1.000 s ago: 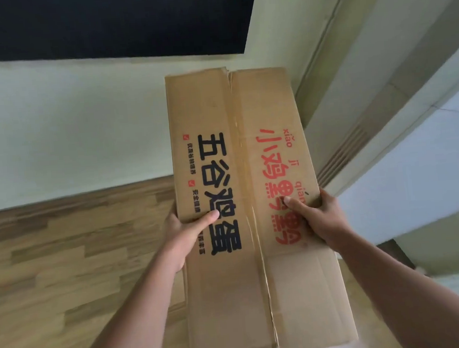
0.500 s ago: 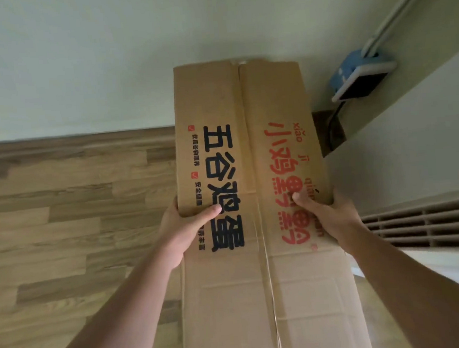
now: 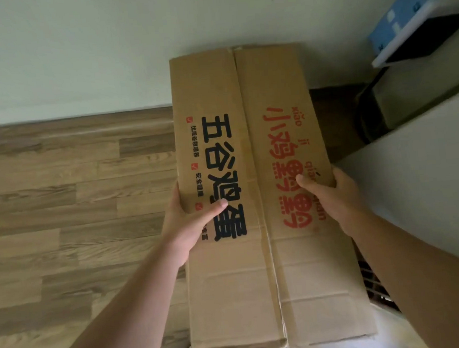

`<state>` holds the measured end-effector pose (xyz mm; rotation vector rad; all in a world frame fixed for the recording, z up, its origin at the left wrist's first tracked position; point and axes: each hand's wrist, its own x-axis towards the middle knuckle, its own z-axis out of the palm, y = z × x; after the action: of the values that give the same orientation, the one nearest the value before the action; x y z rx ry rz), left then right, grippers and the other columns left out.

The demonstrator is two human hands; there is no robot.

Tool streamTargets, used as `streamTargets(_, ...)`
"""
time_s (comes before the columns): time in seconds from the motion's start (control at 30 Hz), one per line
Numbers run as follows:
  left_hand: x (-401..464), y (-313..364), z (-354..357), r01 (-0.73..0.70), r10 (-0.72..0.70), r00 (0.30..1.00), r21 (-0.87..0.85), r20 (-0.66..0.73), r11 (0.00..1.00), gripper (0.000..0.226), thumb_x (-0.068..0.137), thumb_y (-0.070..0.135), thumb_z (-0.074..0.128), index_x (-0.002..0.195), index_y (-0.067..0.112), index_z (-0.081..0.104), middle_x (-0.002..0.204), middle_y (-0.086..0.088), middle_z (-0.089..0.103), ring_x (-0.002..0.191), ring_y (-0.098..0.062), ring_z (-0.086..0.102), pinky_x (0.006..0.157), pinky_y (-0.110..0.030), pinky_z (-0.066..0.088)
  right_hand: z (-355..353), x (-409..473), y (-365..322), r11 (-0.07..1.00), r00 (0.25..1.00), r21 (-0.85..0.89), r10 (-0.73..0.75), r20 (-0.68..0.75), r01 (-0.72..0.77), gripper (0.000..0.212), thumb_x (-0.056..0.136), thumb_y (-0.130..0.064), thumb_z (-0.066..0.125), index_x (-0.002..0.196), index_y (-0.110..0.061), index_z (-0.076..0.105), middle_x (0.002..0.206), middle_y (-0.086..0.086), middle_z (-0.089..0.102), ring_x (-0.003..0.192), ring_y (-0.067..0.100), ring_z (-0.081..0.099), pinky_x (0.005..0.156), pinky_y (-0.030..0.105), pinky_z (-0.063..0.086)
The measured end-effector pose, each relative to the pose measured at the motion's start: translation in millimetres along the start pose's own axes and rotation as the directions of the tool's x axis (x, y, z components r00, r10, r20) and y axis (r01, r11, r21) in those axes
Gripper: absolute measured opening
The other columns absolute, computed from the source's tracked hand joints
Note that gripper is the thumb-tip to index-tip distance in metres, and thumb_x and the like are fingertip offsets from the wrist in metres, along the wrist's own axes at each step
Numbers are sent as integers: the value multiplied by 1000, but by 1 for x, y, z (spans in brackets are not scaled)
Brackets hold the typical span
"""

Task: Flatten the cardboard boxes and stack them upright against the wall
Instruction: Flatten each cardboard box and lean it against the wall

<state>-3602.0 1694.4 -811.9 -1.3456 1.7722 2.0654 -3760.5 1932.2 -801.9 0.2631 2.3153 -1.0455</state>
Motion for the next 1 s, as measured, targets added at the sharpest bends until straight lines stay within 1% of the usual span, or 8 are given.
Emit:
streamTargets(0.1,25,1,18,-51,51,998,3,-28,999,95,65,10,96,144,30,46,122,7,70,102,-3,70,65,-11,56,4,29,-1,998,993,-10,-59,-106,58,70,87,-55,79,148,-31,55,136,-2,67,126,28,63,106,52,52)
streamTargets(0.33,49,-11,22,-78,88,990,88,-113,993,110,54,27,99,149,35,43,125,7,70,116,-16,68,97,-47,59,15,59,-2,990,976,-81,-125,-177,113,83,80,-70,72,152,-37,46,139,-2,65,127,29,63,105,58,53)
streamTargets(0.53,30,13,25,-48,84,989,273,-120,961,106,60,41,96,150,34,39,128,12,65,118,-16,64,102,-48,55,10,38,-26,980,987,-193,-83,-140,55,85,95,-57,69,165,-28,29,152,5,56,138,34,56,110,51,48)
streamTargets(0.7,-25,47,17,-78,124,988,394,-93,916,103,76,50,86,159,41,25,151,8,54,125,-25,62,84,-33,56,11,-17,-64,941,983,-306,-172,-70,142,78,96,-51,69,162,-28,34,152,3,55,138,32,56,108,58,49)
streamTargets(0.8,-68,68,2,-41,108,985,424,-136,905,107,83,57,75,166,35,11,167,-3,34,86,-8,63,52,-12,49,15,-67,-98,925,978,-322,-206,20,201,76,99,-49,66,164,-25,33,164,3,44,149,29,44,117,56,39)
streamTargets(0.87,-104,89,-19,-41,122,979,429,-163,903,98,88,59,69,166,34,14,169,-4,30,66,7,37,40,-6,37,20,-113,-128,899,964,-348,-250,86,264,73,99,-52,64,163,-28,36,164,0,44,149,26,43,115,55,40)
streamTargets(0.93,-129,103,-36,-50,143,973,437,-183,898,91,92,61,64,166,34,19,167,-5,35,72,9,42,52,-4,41,27,-147,-150,890,956,-352,-248,156,288,71,100,-56,61,162,-33,35,163,-3,45,146,25,48,111,52,45)
streamTargets(1.0,-163,128,-73,-67,171,952,371,-253,926,89,90,66,62,164,36,24,166,-4,39,115,-12,64,89,-21,54,38,-191,-185,879,934,-339,-267,237,337,71,100,-59,57,162,-37,32,164,-2,44,143,26,50,109,48,49)
